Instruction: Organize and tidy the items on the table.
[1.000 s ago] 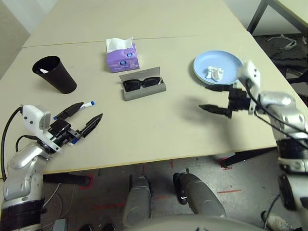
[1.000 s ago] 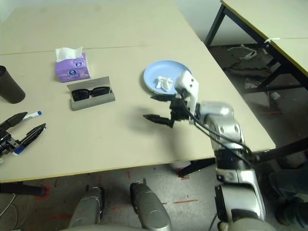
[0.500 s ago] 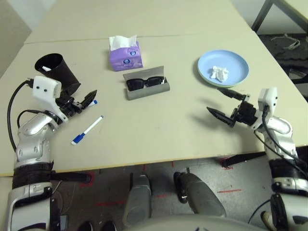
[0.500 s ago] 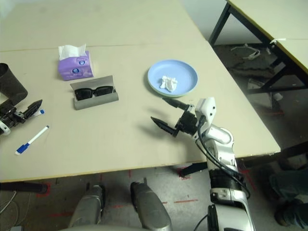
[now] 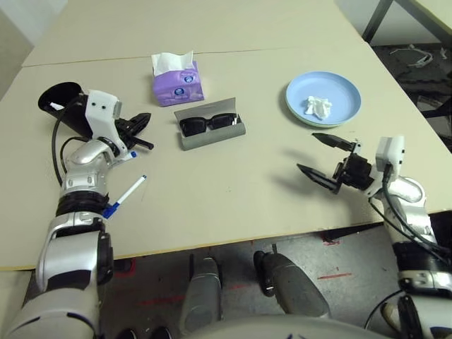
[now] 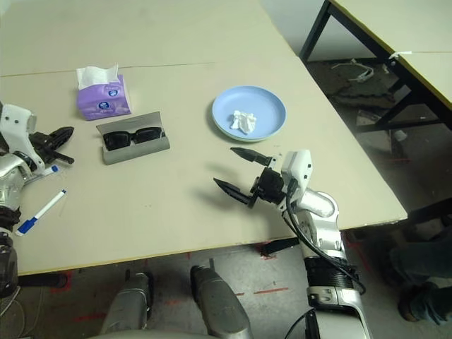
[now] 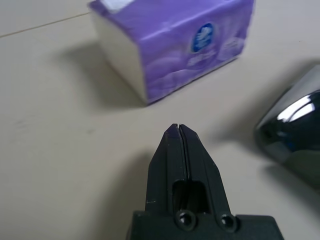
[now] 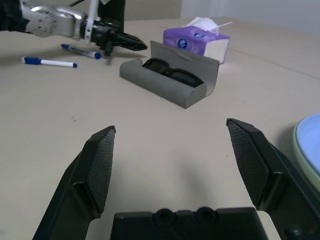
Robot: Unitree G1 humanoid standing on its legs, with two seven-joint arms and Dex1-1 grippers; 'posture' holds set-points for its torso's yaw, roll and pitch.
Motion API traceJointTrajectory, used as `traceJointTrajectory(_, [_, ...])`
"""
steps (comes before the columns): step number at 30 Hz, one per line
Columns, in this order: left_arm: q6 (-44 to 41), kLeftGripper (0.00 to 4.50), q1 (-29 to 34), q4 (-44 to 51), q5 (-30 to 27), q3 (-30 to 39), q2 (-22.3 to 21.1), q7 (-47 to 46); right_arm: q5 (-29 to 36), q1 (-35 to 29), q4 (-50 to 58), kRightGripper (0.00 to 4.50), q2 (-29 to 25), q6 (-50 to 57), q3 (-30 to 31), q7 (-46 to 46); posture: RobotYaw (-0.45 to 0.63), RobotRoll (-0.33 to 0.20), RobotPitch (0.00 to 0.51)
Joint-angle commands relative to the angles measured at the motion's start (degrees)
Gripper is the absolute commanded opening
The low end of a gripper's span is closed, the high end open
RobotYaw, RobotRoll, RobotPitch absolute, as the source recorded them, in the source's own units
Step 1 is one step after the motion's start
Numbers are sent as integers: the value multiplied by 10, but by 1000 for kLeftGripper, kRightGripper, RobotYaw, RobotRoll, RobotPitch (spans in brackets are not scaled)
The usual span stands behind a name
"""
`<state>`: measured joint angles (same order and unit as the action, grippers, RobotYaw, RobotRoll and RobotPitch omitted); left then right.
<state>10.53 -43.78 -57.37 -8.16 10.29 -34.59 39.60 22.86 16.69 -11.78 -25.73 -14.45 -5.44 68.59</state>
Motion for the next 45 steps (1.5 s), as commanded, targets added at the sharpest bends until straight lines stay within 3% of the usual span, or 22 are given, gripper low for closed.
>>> traceJointTrajectory(1, [18, 18, -15, -40, 13, -8, 8, 7, 5, -10, 2, 4500, -7, 0, 6, 6, -253, 0, 221])
traceJointTrajectory(16, [54, 18, -54, -96, 31, -26, 19, 45, -2, -24, 15, 4500, -10, 10, 22, -4, -264, 0, 223])
traceJointTrajectory(32, [63, 18, 49, 16, 41, -75, 12, 186, 5, -12, 16, 4500, -9, 25, 27, -13, -257, 0, 226])
traceJointTrajectory(45, [19, 18, 69, 88, 21, -56, -18, 196, 5, -9, 8, 4500, -12, 30, 31, 1, -236, 0, 226])
